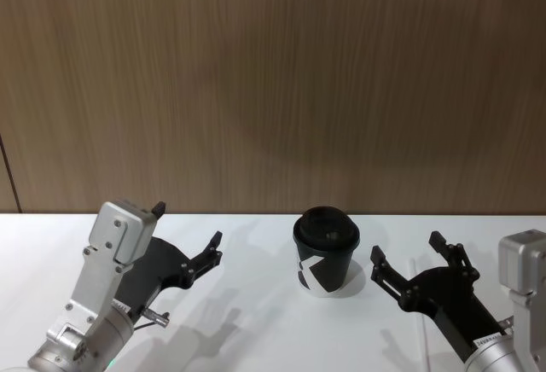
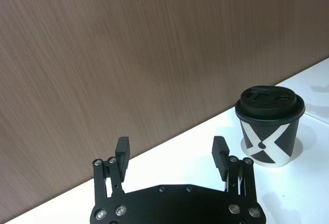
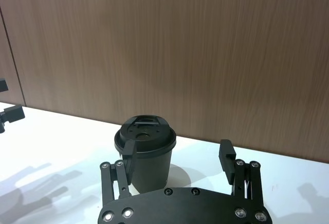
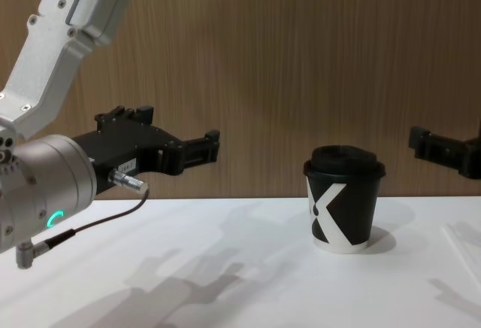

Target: Pick up the straw with one hand, pass it to the other hand, and insert it into the cup.

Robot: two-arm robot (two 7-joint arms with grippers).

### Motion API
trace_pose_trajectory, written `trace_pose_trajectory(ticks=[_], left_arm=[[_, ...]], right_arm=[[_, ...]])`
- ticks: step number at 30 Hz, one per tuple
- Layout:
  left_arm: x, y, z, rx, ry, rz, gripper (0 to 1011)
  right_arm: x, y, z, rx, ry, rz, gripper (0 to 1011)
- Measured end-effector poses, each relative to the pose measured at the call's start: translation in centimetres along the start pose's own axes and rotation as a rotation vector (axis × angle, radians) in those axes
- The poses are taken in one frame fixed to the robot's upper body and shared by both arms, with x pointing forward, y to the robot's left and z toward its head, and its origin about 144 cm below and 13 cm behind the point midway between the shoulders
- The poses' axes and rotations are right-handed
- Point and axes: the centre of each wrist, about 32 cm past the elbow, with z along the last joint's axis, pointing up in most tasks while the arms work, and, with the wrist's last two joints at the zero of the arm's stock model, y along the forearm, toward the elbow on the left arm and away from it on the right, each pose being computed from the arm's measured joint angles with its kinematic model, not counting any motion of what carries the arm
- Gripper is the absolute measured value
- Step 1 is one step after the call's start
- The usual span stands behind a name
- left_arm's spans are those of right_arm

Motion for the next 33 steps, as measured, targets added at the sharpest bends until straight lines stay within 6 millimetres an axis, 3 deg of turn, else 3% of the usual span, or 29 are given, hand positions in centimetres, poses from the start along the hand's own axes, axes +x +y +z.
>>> trace_pose_trajectory(ticks=[33], left_arm=[[0.00,0.00,0.00,0.000,0.000,0.000,1003]], right_arm=[[0.00,0.00,0.00,0.000,0.000,0.000,1001]])
